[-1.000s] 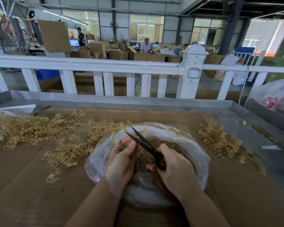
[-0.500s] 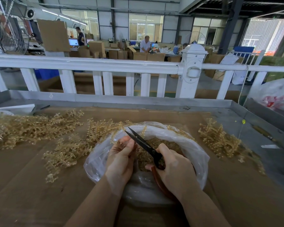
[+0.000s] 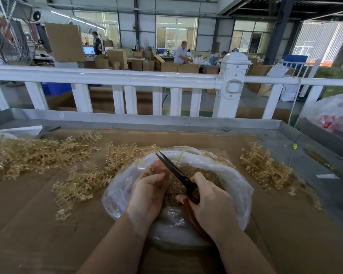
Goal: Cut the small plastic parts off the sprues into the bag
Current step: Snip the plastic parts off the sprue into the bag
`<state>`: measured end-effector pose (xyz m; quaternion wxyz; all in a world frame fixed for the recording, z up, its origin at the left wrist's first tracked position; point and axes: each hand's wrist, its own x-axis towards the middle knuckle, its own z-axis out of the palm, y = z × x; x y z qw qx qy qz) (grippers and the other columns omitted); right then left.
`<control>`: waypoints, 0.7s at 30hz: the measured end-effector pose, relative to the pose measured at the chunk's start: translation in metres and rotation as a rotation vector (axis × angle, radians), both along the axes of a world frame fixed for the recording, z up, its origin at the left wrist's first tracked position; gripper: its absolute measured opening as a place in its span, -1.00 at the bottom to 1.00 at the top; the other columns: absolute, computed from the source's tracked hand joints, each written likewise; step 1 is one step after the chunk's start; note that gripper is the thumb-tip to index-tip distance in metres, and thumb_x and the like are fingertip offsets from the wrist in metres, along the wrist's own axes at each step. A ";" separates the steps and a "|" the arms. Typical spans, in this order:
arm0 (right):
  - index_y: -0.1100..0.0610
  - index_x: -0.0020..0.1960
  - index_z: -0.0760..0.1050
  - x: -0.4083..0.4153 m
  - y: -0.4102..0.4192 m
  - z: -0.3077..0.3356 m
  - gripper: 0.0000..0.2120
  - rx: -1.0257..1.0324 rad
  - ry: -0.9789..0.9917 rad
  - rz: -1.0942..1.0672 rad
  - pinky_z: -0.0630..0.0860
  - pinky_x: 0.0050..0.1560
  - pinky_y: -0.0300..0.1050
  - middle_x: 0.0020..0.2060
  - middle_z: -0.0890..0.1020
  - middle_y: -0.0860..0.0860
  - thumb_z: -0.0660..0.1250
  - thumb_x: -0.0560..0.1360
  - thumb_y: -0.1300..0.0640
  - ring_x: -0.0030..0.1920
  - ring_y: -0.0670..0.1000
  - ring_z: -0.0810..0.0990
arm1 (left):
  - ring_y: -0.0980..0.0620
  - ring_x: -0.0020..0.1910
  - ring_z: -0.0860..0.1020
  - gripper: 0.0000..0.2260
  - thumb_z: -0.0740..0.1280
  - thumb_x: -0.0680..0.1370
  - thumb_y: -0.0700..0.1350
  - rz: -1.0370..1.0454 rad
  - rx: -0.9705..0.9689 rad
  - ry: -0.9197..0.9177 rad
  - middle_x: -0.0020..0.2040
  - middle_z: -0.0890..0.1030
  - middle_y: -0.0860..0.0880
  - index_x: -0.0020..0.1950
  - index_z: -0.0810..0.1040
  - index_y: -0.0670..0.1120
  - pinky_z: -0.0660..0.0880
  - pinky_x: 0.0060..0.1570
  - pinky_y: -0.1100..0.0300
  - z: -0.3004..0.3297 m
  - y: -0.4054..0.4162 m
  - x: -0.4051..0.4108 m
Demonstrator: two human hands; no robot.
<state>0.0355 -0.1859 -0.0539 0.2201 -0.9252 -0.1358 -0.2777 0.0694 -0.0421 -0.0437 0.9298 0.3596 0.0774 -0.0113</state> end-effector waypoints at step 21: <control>0.03 -0.03 0.49 -0.002 0.000 0.002 -0.67 0.134 -0.072 -0.010 0.49 -0.30 -0.31 -0.26 0.61 -0.11 0.49 0.35 -0.13 -0.26 -0.12 0.58 | 0.10 -0.29 0.65 -0.86 0.25 0.53 -0.41 0.132 0.064 0.054 -0.21 0.62 -0.09 -0.08 0.55 -0.22 0.56 -0.33 0.35 -0.003 -0.005 0.002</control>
